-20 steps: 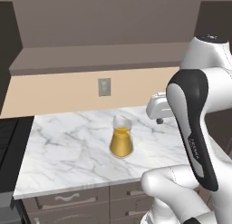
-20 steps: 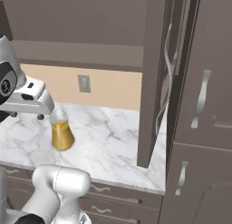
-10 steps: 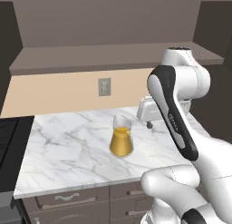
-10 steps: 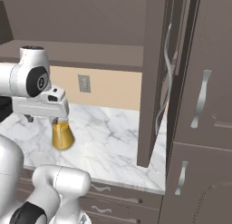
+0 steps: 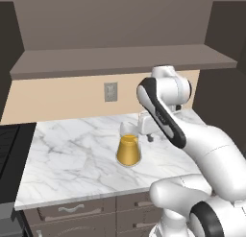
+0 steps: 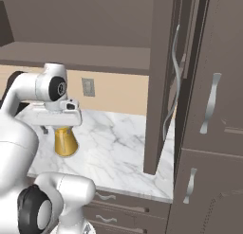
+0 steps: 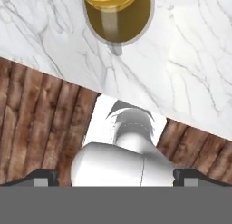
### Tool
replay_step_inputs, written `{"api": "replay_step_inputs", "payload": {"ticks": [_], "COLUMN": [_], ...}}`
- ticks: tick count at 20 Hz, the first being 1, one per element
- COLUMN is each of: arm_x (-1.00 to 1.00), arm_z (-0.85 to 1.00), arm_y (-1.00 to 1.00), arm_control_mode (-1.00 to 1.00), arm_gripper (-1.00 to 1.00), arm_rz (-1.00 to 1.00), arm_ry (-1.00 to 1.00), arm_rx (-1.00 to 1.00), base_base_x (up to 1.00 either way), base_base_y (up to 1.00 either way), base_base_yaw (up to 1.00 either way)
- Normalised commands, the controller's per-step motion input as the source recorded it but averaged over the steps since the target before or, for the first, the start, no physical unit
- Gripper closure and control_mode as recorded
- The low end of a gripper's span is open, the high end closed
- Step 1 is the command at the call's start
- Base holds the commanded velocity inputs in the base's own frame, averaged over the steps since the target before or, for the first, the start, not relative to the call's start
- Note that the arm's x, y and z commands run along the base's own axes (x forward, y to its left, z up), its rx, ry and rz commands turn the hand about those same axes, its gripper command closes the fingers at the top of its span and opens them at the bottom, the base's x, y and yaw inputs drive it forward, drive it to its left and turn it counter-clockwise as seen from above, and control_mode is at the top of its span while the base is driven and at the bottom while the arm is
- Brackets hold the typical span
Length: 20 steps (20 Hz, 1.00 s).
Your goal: There is a tray on the dining counter. Grab the cup, mug, and pitcher and place them on the tray. The pitcher may be placed next to the tray if it cannot fit the tray.
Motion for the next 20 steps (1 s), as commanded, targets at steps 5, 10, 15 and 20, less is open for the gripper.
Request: {"api": "replay_step_inputs", "payload": {"ticks": [5,10,15,20], "arm_x": [0.18,0.12,0.14,0.18], "arm_z": [-0.36,-0.32,-0.46,-0.32], "arm_y": [0.21,0.05,0.00,0.00], "arm_control_mode": [-1.00,-1.00,-1.00,-1.00], "arm_gripper": [-1.00,-1.00,-1.00,-1.00], "arm_rz": [0.05,0.00,0.00,0.00], "arm_ry": [0.00,-0.03,-0.08,-0.11], "arm_rx": [-0.08,0.00,0.00,0.00], "base_base_x": [0.00,0.00,0.00,0.00], "base_base_y": [0.00,0.00,0.00,0.00], "base_base_yaw": [0.00,0.00,0.00,0.00]}}
